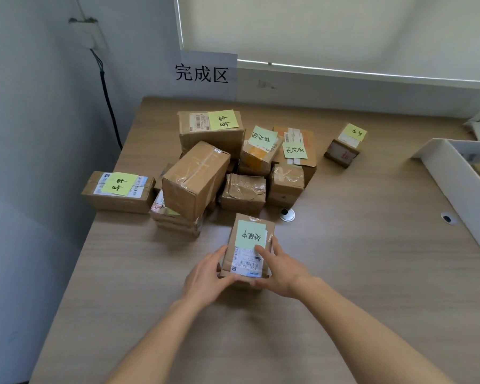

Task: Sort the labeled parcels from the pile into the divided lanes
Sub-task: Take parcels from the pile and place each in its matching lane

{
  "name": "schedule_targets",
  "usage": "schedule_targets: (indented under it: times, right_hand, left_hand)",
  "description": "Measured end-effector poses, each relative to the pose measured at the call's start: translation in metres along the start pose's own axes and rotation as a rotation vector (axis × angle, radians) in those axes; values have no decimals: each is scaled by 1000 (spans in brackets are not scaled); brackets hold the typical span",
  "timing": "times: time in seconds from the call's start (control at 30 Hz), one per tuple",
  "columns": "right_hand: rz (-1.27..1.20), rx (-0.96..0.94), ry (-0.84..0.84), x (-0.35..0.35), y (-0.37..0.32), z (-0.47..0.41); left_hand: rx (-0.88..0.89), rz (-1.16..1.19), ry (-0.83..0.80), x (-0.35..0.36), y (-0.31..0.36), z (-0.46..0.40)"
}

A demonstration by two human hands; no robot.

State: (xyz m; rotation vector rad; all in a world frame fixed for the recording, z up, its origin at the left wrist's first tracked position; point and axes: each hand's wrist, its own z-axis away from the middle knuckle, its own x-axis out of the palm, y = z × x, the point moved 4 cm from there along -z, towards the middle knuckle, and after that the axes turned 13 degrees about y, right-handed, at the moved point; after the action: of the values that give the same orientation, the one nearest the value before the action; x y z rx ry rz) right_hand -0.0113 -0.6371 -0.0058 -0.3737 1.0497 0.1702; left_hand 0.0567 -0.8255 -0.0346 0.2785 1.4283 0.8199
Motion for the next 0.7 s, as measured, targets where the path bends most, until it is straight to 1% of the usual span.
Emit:
schedule_targets:
  times: [0.13,0.27,0.37,0.43,0.6,0.7]
  right_hand:
    - [-123,40,9,21,16,7]
    - [-261,-13,78,32,27,13]
    - [-338,-52,122,36,31,17]
    - [-380,-58,126,37,31,22]
    - [-418,-59,164,27,41,39]
    - [-431,-51,191,6,55,57]
  left_hand:
    - [24,79,-1,19,5,9]
    - [36,192,18,30,4,11]
    - [34,301,-29,41,0,9]
    - [32,331,-55,47,3,11]
    - [27,357,-29,52,24,23]
    - [60,368,-26,45,54,30]
